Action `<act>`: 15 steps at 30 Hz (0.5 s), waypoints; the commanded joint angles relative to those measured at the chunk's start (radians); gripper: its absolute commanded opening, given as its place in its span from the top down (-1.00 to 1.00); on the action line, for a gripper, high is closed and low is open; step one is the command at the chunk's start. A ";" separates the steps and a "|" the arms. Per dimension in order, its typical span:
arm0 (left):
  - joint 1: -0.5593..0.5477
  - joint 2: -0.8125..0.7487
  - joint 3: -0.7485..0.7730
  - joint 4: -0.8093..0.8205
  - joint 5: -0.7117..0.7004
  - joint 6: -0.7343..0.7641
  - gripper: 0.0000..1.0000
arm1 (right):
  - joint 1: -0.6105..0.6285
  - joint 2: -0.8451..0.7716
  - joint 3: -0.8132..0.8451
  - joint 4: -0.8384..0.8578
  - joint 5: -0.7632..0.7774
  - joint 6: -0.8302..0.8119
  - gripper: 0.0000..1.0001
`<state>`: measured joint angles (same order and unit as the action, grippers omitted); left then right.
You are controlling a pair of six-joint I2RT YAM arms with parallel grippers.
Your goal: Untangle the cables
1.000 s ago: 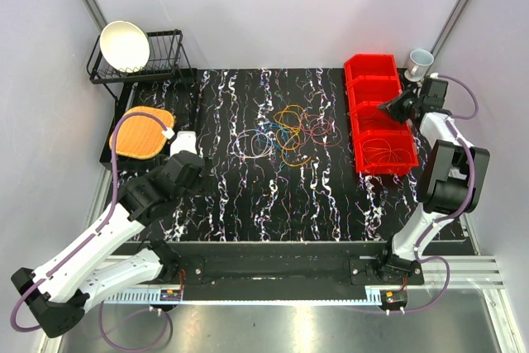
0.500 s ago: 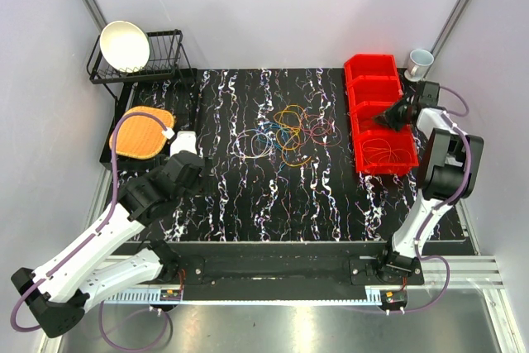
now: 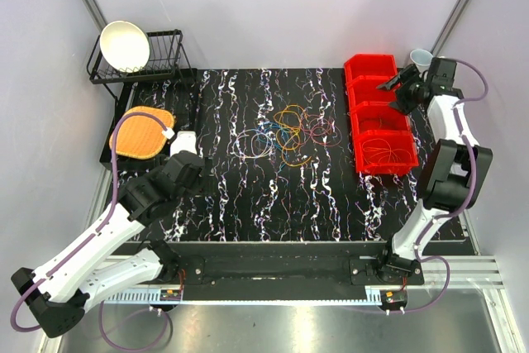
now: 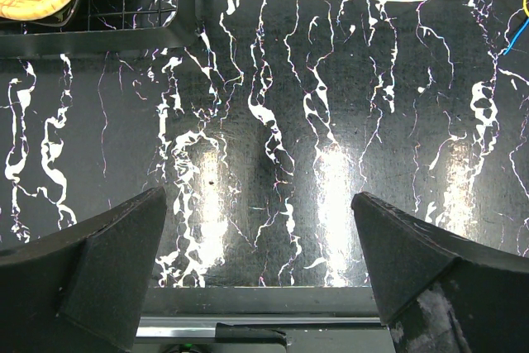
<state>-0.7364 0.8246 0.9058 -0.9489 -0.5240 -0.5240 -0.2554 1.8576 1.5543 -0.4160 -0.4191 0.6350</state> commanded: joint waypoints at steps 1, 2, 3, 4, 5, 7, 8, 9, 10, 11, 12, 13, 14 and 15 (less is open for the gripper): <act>-0.003 -0.004 -0.002 0.038 -0.018 0.005 -0.97 | 0.007 -0.129 -0.017 -0.069 0.124 -0.035 -0.48; -0.003 -0.004 -0.002 0.039 -0.016 0.007 -0.97 | 0.007 -0.170 -0.028 -0.073 0.162 -0.043 -0.48; -0.003 -0.005 -0.002 0.039 -0.014 0.007 -0.98 | 0.007 -0.190 -0.048 -0.092 0.251 -0.055 -0.50; -0.004 -0.005 -0.002 0.038 -0.014 0.007 -0.98 | 0.007 -0.225 -0.060 -0.096 0.291 -0.060 -0.48; -0.004 -0.007 -0.004 0.039 -0.013 0.007 -0.98 | 0.007 -0.241 -0.074 -0.098 0.325 -0.063 -0.46; -0.004 -0.002 -0.002 0.038 -0.011 0.007 -0.97 | 0.007 -0.268 -0.114 -0.096 0.413 -0.072 -0.35; -0.004 -0.002 -0.001 0.038 -0.010 0.007 -0.97 | 0.002 -0.273 -0.128 -0.098 0.446 -0.072 -0.32; -0.004 0.001 -0.002 0.039 -0.010 0.007 -0.97 | -0.001 -0.278 -0.154 -0.098 0.492 -0.070 -0.27; -0.004 -0.001 -0.001 0.039 -0.010 0.007 -0.97 | -0.005 -0.282 -0.164 -0.098 0.511 -0.067 -0.22; -0.004 -0.001 -0.001 0.038 -0.010 0.007 -0.98 | -0.010 -0.281 -0.174 -0.095 0.528 -0.064 -0.20; -0.003 -0.002 -0.004 0.038 -0.008 0.007 -0.97 | -0.022 -0.279 -0.187 -0.093 0.539 -0.063 -0.19; -0.004 -0.004 -0.004 0.039 -0.008 0.007 -0.98 | -0.027 -0.268 -0.191 -0.089 0.537 -0.064 -0.13; -0.004 -0.005 -0.004 0.039 -0.008 0.007 -0.98 | -0.030 -0.261 -0.192 -0.089 0.534 -0.066 -0.09; -0.004 -0.005 -0.002 0.038 -0.008 0.007 -0.98 | -0.036 -0.253 -0.189 -0.089 0.530 -0.072 -0.06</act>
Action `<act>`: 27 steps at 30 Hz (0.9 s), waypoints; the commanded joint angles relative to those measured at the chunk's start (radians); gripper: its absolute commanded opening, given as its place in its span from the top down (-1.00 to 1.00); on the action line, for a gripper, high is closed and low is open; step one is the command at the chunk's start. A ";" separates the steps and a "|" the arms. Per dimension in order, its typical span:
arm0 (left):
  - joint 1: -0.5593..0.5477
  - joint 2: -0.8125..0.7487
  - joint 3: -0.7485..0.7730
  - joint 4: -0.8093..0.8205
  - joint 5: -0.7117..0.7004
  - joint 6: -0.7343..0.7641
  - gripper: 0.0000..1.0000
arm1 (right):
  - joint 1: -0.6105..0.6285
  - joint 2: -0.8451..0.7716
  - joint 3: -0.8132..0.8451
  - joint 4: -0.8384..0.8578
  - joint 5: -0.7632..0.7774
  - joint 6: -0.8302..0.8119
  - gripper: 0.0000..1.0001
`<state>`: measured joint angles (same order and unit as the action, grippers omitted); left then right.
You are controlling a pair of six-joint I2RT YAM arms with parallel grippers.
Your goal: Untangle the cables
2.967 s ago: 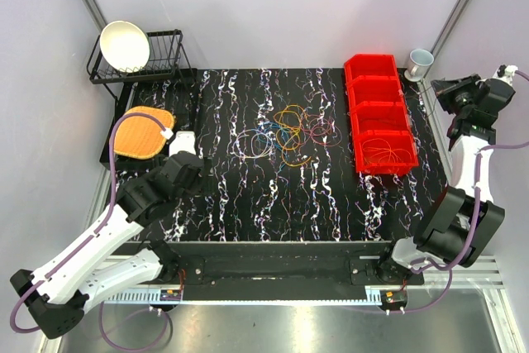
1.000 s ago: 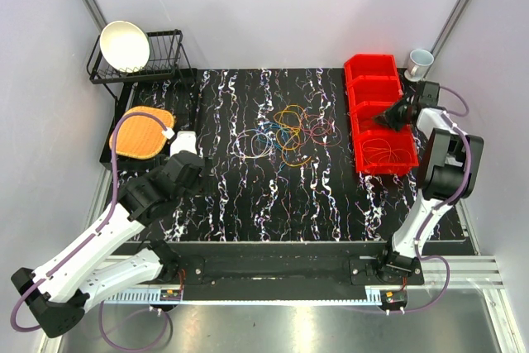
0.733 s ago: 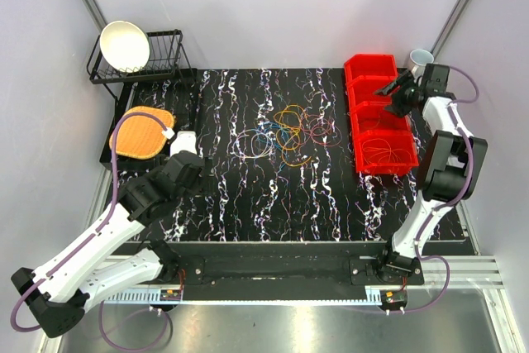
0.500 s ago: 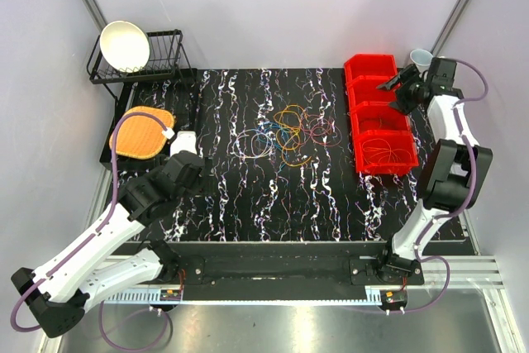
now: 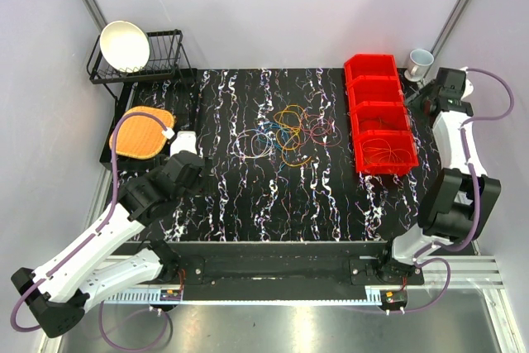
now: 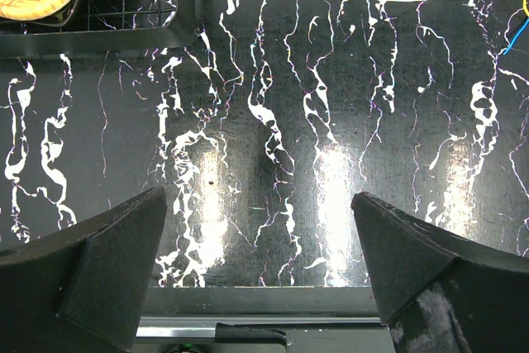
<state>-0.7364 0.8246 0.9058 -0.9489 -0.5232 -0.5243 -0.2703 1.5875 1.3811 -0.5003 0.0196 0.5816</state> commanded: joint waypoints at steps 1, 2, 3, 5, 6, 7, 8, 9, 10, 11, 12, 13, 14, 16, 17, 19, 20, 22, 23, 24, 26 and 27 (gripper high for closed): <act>-0.004 -0.007 -0.002 0.038 -0.009 0.007 -0.97 | -0.023 0.032 -0.016 -0.004 0.092 -0.023 -0.04; -0.004 -0.007 -0.002 0.039 -0.009 0.007 -0.98 | -0.027 0.038 -0.014 -0.004 0.097 -0.025 -0.04; -0.004 -0.005 -0.002 0.038 -0.011 0.007 -0.98 | -0.030 0.042 -0.016 -0.003 0.105 -0.026 -0.03; -0.004 -0.005 -0.002 0.038 -0.011 0.007 -0.97 | -0.041 0.054 -0.017 0.011 0.106 -0.025 -0.02; -0.004 -0.007 -0.002 0.038 -0.011 0.007 -0.97 | -0.043 0.061 -0.014 0.011 0.108 -0.029 -0.01; -0.004 -0.005 -0.004 0.039 -0.011 0.006 -0.97 | -0.049 0.066 -0.013 0.016 0.108 -0.031 -0.01; -0.004 -0.005 -0.002 0.039 -0.009 0.006 -0.98 | -0.050 0.071 -0.011 0.019 0.100 -0.034 0.03; -0.004 -0.007 -0.004 0.038 -0.011 0.007 -0.97 | -0.052 0.081 -0.011 0.020 0.095 -0.032 0.05; -0.004 -0.004 -0.002 0.038 -0.011 0.006 -0.98 | -0.052 0.091 -0.011 0.026 0.091 -0.032 0.09; -0.004 -0.004 -0.002 0.039 -0.011 0.006 -0.97 | -0.052 0.097 -0.013 0.031 0.083 -0.034 0.11; -0.003 -0.004 -0.002 0.038 -0.011 0.007 -0.97 | -0.052 0.115 -0.013 0.032 0.080 -0.035 0.15; -0.004 -0.004 -0.002 0.038 -0.011 0.006 -0.97 | -0.052 0.124 -0.011 0.039 0.077 -0.034 0.16; -0.004 -0.004 -0.004 0.038 -0.011 0.007 -0.98 | -0.053 0.130 -0.014 0.045 0.063 -0.037 0.19; -0.004 -0.005 -0.002 0.038 -0.011 0.007 -0.98 | -0.052 0.152 -0.014 0.058 0.053 -0.035 0.24; -0.004 -0.002 -0.002 0.041 -0.011 0.006 -0.97 | -0.052 0.157 -0.013 0.065 0.036 -0.032 0.25; -0.004 -0.001 -0.002 0.038 -0.011 0.007 -0.97 | -0.052 0.172 -0.013 0.083 0.019 -0.028 0.28; -0.004 0.001 -0.002 0.039 -0.011 0.007 -0.98 | -0.052 0.175 -0.016 0.088 -0.004 -0.025 0.30; -0.003 0.002 -0.002 0.038 -0.012 0.007 -0.97 | -0.052 0.186 -0.023 0.106 -0.027 -0.017 0.31; -0.004 0.004 -0.002 0.039 -0.012 0.007 -0.98 | -0.052 0.189 -0.025 0.109 -0.049 -0.012 0.32; -0.004 0.005 -0.001 0.039 -0.012 0.007 -0.97 | -0.050 0.199 -0.027 0.112 -0.058 -0.009 0.33; -0.004 0.007 -0.001 0.038 -0.012 0.007 -0.97 | -0.050 0.213 -0.031 0.124 -0.081 -0.005 0.35; -0.004 0.005 -0.002 0.038 -0.012 0.007 -0.98 | -0.047 0.224 -0.033 0.126 -0.087 -0.005 0.36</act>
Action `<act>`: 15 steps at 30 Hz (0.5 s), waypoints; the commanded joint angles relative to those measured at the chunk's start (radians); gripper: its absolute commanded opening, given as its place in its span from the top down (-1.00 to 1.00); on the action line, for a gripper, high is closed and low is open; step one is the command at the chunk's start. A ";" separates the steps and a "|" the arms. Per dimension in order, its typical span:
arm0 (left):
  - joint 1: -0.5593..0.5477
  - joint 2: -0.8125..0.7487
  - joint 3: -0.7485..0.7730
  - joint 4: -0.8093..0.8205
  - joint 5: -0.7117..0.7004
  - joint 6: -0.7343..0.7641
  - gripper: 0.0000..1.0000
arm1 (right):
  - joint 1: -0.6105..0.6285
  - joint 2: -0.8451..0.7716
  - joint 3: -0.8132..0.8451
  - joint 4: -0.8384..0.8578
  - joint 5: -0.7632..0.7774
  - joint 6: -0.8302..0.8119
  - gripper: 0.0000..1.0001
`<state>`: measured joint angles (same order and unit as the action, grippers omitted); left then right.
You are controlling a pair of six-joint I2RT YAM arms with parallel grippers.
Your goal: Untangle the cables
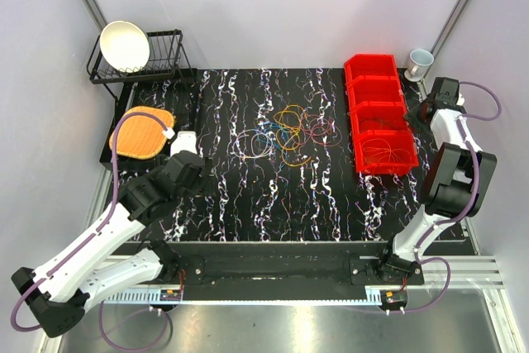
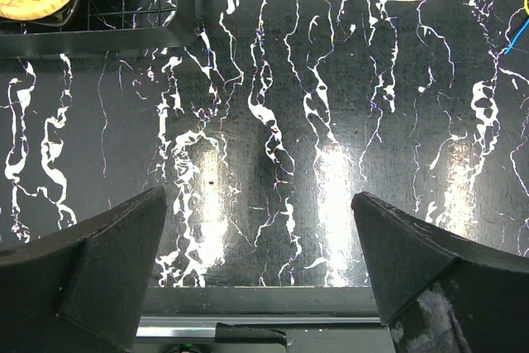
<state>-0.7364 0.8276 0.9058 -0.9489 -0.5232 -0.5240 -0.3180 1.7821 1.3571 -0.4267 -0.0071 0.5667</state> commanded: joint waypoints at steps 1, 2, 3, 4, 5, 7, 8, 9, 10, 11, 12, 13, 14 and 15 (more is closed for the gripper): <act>-0.004 0.005 -0.001 0.038 -0.014 0.007 -0.98 | -0.001 0.036 -0.009 0.055 -0.067 0.013 0.36; -0.004 0.005 -0.001 0.038 -0.014 0.007 -0.97 | 0.002 0.046 -0.010 0.057 -0.079 0.013 0.37; -0.004 0.007 -0.002 0.039 -0.014 0.007 -0.97 | 0.003 0.049 -0.009 0.065 -0.083 0.015 0.38; -0.004 0.008 -0.002 0.038 -0.014 0.007 -0.97 | 0.003 0.051 -0.007 0.068 -0.091 0.016 0.38; -0.004 0.010 -0.002 0.038 -0.014 0.009 -0.98 | 0.002 0.054 -0.006 0.066 -0.091 0.015 0.38; -0.004 0.011 -0.001 0.039 -0.014 0.009 -0.97 | 0.002 0.054 0.003 0.068 -0.090 0.015 0.38; -0.003 0.013 -0.002 0.039 -0.014 0.009 -0.98 | 0.003 0.051 0.008 0.068 -0.088 0.013 0.37; -0.004 0.013 -0.002 0.038 -0.014 0.009 -0.97 | 0.003 0.046 0.011 0.060 -0.087 0.013 0.36; -0.004 0.015 -0.002 0.038 -0.014 0.007 -0.97 | 0.003 0.042 0.020 0.056 -0.082 0.010 0.35; -0.003 0.016 -0.001 0.038 -0.014 0.009 -0.97 | 0.003 0.027 0.025 0.052 -0.079 0.009 0.33; -0.004 0.018 -0.002 0.039 -0.014 0.009 -0.97 | 0.003 0.017 0.028 0.039 -0.074 0.010 0.30; -0.004 0.019 -0.002 0.038 -0.012 0.009 -0.97 | 0.003 0.008 0.039 0.031 -0.061 0.006 0.26; -0.003 0.022 -0.002 0.038 -0.012 0.009 -0.97 | 0.003 -0.001 0.046 0.020 -0.051 0.001 0.22; -0.004 0.022 -0.001 0.039 -0.011 0.009 -0.97 | 0.003 -0.019 0.054 -0.006 -0.039 -0.001 0.11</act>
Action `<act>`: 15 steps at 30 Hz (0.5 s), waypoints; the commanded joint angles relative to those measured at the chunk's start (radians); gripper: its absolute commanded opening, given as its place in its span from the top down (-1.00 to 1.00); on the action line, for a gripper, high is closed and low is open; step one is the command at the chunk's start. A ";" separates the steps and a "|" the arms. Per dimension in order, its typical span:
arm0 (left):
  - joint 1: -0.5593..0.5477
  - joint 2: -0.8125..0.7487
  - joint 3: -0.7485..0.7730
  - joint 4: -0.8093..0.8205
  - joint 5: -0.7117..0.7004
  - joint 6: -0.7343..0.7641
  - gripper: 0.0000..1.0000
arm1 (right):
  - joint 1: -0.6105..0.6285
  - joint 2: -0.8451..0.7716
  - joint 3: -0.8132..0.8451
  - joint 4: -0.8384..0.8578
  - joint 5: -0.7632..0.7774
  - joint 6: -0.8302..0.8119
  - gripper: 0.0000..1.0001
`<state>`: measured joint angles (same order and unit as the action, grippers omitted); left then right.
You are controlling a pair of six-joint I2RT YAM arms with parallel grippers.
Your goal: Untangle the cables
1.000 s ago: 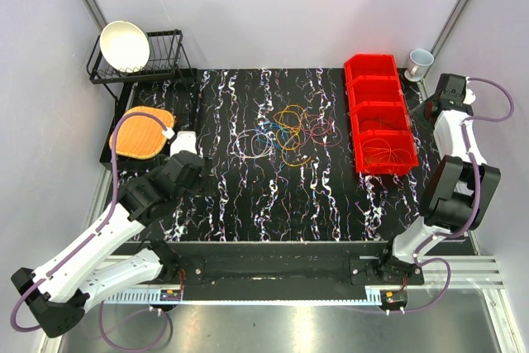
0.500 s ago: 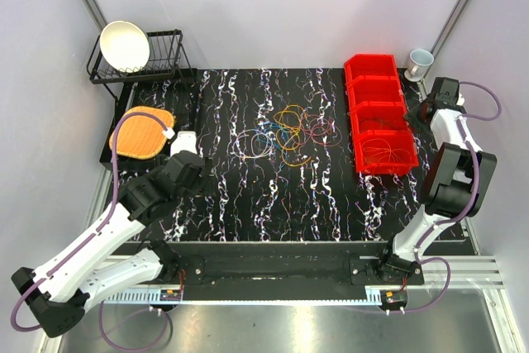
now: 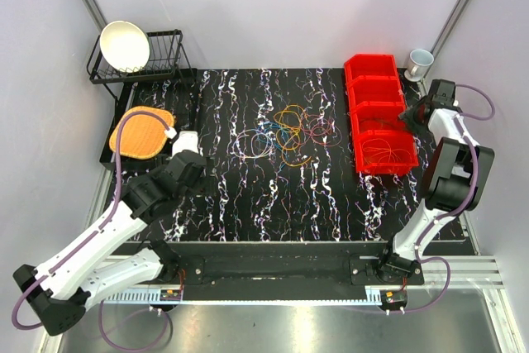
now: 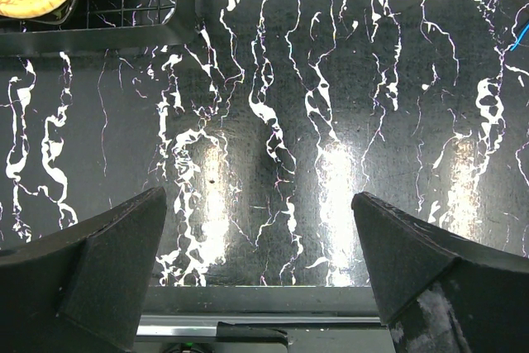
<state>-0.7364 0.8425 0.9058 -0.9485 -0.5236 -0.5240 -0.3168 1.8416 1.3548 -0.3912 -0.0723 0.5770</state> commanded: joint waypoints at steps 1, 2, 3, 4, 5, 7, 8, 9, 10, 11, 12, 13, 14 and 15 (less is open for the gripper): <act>-0.004 0.012 -0.001 0.039 -0.009 0.010 -0.98 | 0.001 -0.087 0.073 -0.055 0.052 -0.017 0.05; -0.004 0.013 -0.001 0.037 -0.007 0.009 -0.97 | 0.002 -0.103 0.079 -0.067 0.064 -0.020 -0.01; -0.004 0.015 0.002 0.037 -0.006 0.010 -0.97 | 0.002 -0.114 0.087 -0.087 0.066 -0.022 -0.07; -0.003 0.018 0.002 0.039 -0.004 0.010 -0.97 | 0.001 -0.120 0.101 -0.100 0.100 -0.026 -0.15; -0.003 0.020 0.004 0.039 -0.001 0.012 -0.98 | 0.001 -0.140 0.107 -0.109 0.111 -0.028 -0.21; -0.003 0.027 0.007 0.039 0.005 0.013 -0.97 | 0.002 -0.157 0.122 -0.133 0.137 -0.040 -0.29; -0.003 0.030 0.010 0.040 0.005 0.013 -0.98 | 0.002 -0.174 0.127 -0.144 0.144 -0.045 -0.31; -0.004 0.033 0.010 0.053 0.007 0.016 -0.98 | 0.002 -0.180 0.130 -0.156 0.150 -0.049 -0.33; -0.003 0.039 0.005 0.068 0.019 0.019 -0.98 | 0.002 -0.188 0.133 -0.163 0.155 -0.054 -0.34; -0.003 0.044 0.007 0.082 0.026 0.019 -0.97 | 0.002 -0.206 0.133 -0.167 0.152 -0.054 -0.36; -0.003 0.055 0.005 0.114 0.036 0.019 -0.98 | 0.005 -0.215 0.132 -0.173 0.149 -0.052 -0.36; -0.004 0.082 0.005 0.131 0.057 0.019 -0.97 | 0.007 -0.223 0.129 -0.176 0.132 -0.045 -0.38; -0.004 0.101 0.008 0.152 0.071 0.018 -0.97 | 0.013 -0.240 0.127 -0.179 0.121 -0.043 -0.38; -0.006 0.121 0.010 0.190 0.097 0.012 -0.98 | 0.018 -0.248 0.125 -0.182 0.112 -0.039 -0.38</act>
<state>-0.7364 0.9035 0.9058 -0.9024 -0.4976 -0.5171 -0.3157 1.6604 1.4513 -0.5297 0.0376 0.5457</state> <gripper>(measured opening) 0.987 0.686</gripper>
